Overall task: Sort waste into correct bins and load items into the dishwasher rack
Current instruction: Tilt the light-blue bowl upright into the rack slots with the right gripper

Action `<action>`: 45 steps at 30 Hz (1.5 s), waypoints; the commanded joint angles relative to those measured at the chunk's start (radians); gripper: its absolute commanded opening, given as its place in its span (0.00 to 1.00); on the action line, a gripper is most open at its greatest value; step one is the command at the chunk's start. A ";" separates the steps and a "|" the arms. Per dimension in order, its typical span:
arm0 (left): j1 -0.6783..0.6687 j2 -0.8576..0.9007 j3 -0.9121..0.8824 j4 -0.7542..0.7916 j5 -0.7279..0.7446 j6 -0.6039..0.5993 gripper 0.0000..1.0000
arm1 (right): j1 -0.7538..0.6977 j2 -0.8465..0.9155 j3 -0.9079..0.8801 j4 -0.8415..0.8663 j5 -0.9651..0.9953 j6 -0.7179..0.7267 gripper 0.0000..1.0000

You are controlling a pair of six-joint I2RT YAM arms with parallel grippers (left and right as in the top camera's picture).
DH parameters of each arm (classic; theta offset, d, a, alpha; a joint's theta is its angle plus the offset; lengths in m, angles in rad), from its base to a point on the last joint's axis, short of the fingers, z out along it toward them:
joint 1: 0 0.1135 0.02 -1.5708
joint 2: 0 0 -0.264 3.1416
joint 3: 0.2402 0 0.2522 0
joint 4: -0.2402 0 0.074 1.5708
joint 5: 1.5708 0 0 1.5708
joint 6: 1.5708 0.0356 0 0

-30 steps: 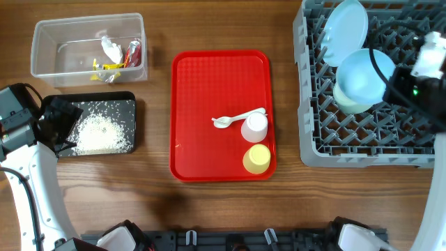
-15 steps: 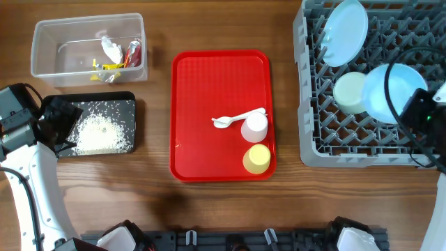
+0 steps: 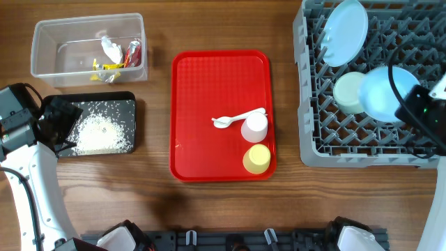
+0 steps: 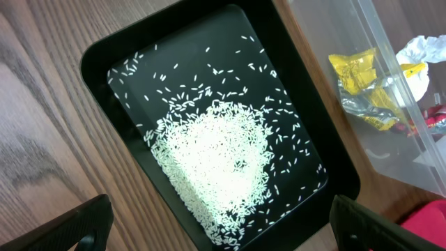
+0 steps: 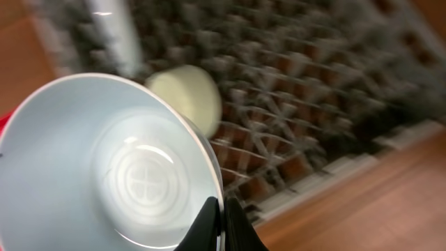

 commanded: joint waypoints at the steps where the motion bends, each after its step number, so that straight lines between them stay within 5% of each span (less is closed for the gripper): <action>1: 0.004 0.008 0.009 -0.004 0.012 -0.010 1.00 | -0.004 0.008 0.011 0.040 -0.259 -0.114 0.04; 7: 0.004 0.008 0.008 -0.003 0.012 -0.010 1.00 | -0.005 0.042 0.011 0.052 -0.219 -0.152 0.04; 12: 0.004 0.008 0.008 -0.002 0.012 -0.010 1.00 | -0.005 0.084 0.011 -0.048 0.268 0.175 0.04; 24: 0.004 0.008 0.008 0.003 0.012 -0.010 1.00 | 0.001 0.206 0.011 -0.251 0.546 0.426 0.04; 34: 0.004 0.008 0.006 0.005 0.011 -0.010 1.00 | 0.116 0.330 0.011 -0.194 0.800 0.475 0.04; 45: 0.004 0.008 0.006 0.017 0.012 -0.010 1.00 | 0.459 0.340 0.011 -0.154 1.388 0.381 0.04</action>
